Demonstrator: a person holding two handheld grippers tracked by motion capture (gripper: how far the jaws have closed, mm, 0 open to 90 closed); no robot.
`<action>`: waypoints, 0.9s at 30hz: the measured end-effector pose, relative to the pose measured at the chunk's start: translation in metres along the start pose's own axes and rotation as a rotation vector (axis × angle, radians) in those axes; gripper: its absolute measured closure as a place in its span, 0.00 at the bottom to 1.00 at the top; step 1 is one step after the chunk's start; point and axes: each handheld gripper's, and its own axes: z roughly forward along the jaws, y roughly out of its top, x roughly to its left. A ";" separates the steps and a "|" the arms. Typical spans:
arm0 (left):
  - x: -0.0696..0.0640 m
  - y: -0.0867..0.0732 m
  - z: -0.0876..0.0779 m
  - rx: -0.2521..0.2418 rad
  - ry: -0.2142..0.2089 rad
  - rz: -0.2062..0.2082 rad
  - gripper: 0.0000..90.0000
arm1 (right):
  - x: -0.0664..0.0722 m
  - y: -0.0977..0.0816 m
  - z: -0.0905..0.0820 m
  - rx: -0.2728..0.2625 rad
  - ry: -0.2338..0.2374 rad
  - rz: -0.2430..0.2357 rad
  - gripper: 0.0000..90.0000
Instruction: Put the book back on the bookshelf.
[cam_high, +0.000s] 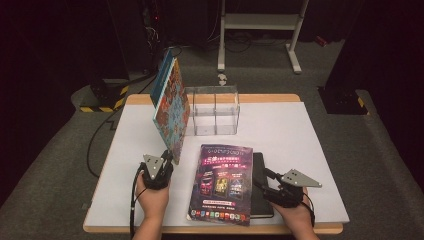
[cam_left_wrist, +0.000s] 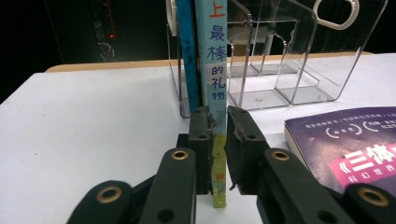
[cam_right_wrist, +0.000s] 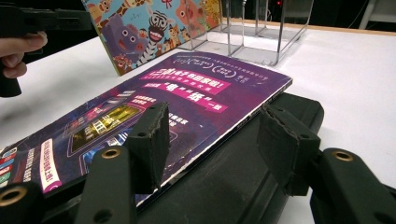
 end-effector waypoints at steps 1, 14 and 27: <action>0.000 0.000 0.000 -0.001 0.000 0.001 0.89 | 0.000 0.000 0.000 0.000 0.000 0.001 0.48; 0.000 0.001 0.003 -0.001 -0.003 -0.009 0.89 | 0.000 0.000 0.000 -0.001 -0.001 -0.002 0.48; 0.013 -0.003 -0.023 0.060 -0.079 -0.024 0.68 | 0.000 -0.001 0.000 0.000 -0.006 -0.008 0.48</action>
